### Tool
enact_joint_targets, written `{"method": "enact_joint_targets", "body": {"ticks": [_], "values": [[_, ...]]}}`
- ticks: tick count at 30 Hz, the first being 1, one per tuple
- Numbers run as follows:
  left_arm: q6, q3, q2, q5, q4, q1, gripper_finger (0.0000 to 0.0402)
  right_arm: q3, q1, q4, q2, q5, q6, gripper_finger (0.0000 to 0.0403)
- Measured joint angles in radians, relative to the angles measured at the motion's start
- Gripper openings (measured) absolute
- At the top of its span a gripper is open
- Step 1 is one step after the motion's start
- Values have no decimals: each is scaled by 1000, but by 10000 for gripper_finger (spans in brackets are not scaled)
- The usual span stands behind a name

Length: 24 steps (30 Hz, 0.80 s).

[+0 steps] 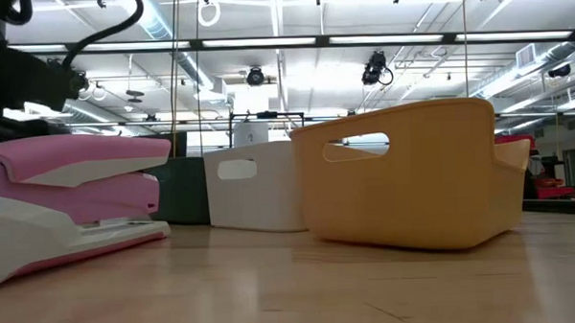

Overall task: Pick and place Stapler, Stapler remover, tape
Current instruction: Stack the pink tape on the green tape

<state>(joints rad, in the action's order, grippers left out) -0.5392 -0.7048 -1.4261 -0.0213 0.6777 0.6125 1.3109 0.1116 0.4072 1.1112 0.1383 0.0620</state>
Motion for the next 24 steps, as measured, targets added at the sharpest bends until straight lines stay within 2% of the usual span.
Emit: {"method": "enact_joint_targets", "body": {"ticks": [13,24], "values": [[1,-74,0,-5,140,-8,89,0,0,-1,0,0,26,194],[118,-227,0,-30,191,-139,90,0,0,-1,0,11,26,194]]}}
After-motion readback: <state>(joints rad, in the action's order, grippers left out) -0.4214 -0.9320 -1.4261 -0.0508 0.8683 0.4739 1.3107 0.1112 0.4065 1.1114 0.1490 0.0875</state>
